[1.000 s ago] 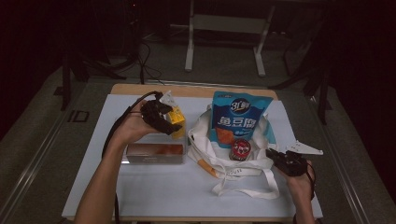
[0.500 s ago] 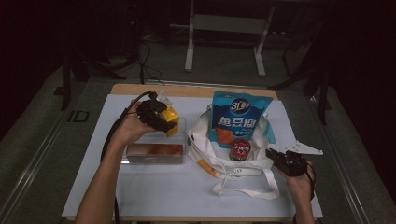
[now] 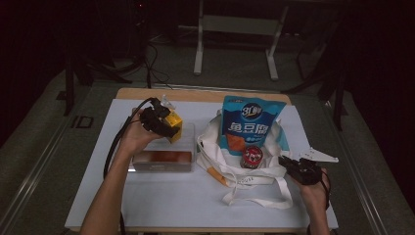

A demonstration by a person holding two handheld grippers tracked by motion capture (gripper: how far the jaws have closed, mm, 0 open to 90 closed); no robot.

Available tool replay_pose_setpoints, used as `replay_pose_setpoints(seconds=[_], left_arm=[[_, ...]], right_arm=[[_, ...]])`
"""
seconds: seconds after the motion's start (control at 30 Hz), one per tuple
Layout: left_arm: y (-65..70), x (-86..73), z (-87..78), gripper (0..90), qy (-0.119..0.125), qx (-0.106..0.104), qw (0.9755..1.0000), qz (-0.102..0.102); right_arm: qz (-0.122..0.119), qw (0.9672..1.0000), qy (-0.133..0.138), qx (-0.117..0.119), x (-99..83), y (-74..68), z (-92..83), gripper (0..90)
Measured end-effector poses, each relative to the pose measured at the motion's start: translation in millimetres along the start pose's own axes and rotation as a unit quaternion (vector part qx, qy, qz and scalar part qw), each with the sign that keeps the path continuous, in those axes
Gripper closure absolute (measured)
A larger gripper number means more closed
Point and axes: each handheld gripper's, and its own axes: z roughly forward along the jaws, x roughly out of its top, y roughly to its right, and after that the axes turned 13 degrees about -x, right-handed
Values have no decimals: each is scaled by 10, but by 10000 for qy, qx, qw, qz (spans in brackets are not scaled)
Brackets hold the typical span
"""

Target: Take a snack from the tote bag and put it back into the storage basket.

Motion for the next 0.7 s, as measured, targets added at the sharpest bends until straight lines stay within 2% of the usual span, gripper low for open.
replay_pose_setpoints(seconds=[0.4, 0.6, 0.7], left_arm=[[-39, -91, -19, 288, -1, 161, 9996, -249], [-87, -190, -34, 288, 34, 209, 9987, -454], [-100, -225, -38, 288, 9, 247, 9986, -471]], right_arm=[[7, 10000, -1, 5, -1, 1, 1, 832], [8, 10000, -3, 5, 1, 0, 2, 832], [4, 10000, -8, 2, 1, -4, 5, 832]])
